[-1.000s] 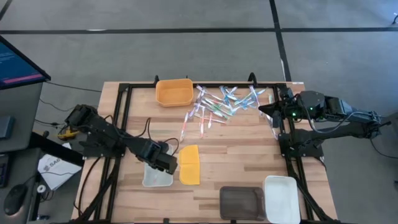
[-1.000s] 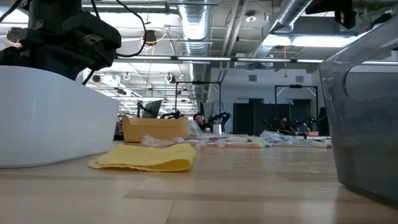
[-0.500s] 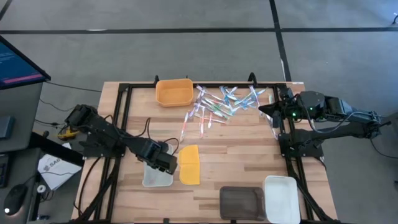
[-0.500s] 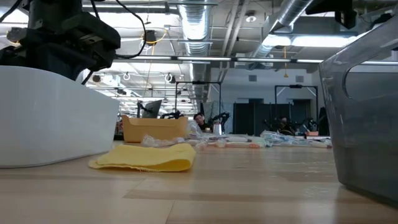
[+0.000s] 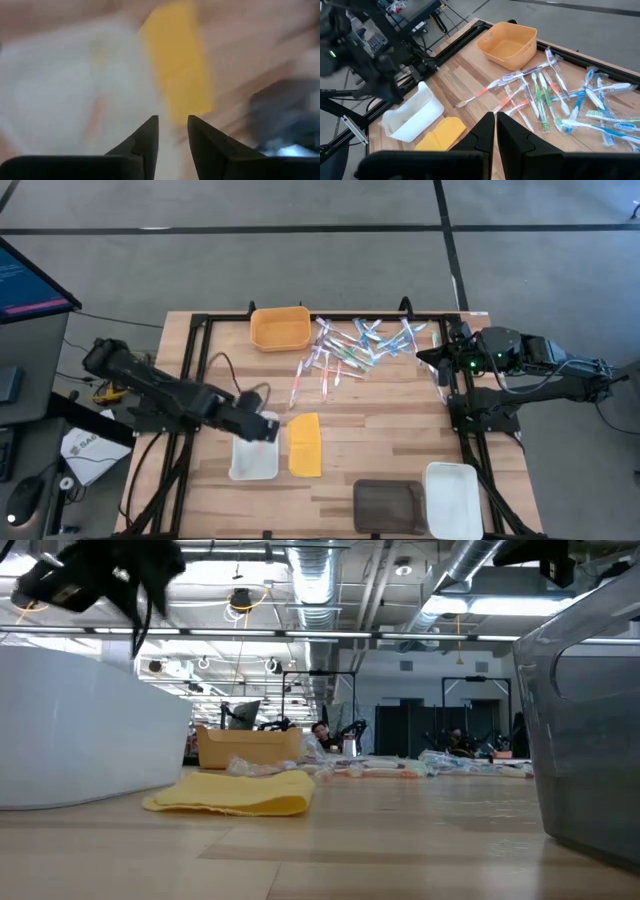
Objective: Pick & Place Toothbrushes
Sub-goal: Move the bottom white bin to the middle left of the table
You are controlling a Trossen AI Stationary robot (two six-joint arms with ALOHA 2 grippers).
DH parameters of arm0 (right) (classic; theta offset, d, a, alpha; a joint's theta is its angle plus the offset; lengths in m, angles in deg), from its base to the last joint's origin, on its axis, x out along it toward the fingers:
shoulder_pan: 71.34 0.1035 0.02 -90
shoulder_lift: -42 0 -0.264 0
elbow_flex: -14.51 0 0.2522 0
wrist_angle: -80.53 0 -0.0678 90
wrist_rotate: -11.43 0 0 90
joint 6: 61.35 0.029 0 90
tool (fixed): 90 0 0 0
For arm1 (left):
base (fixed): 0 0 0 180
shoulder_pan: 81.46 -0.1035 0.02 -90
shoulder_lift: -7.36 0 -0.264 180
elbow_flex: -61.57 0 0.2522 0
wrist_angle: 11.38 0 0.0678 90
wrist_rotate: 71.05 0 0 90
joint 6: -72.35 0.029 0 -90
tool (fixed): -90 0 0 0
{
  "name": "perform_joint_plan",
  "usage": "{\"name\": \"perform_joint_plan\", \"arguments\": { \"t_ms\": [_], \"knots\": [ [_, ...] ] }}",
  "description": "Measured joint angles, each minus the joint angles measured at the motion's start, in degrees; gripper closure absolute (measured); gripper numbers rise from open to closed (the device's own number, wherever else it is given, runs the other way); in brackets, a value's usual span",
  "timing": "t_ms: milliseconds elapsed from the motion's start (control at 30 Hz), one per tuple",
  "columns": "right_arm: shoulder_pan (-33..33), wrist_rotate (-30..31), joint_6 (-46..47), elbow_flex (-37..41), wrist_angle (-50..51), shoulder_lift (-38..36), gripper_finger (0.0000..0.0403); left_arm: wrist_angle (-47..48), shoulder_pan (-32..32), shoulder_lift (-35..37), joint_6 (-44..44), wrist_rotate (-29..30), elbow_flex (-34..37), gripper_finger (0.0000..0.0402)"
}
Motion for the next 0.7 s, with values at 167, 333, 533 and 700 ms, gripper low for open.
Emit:
{"name": "perform_joint_plan", "arguments": {
  "t_ms": [167,333,533,700],
  "knots": [
    [0.00,0.00,0.00,0.00,-0.14,0.00,0.0386,-8.61,0.10,7.20,0.46,16.79,-0.02,0.0302],
    [0.00,0.00,0.00,0.00,-0.15,0.00,0.0386,-18.70,-0.49,11.21,7.86,25.58,-0.04,0.0302],
    [0.00,0.00,0.00,0.00,-0.15,0.00,0.0386,-27.59,-2.30,11.85,13.90,27.32,-0.06,0.0302],
    [0.00,0.00,0.00,0.00,-0.13,0.00,0.0386,-30.99,-3.65,10.69,16.38,26.87,-0.07,0.0302]
  ]
}}
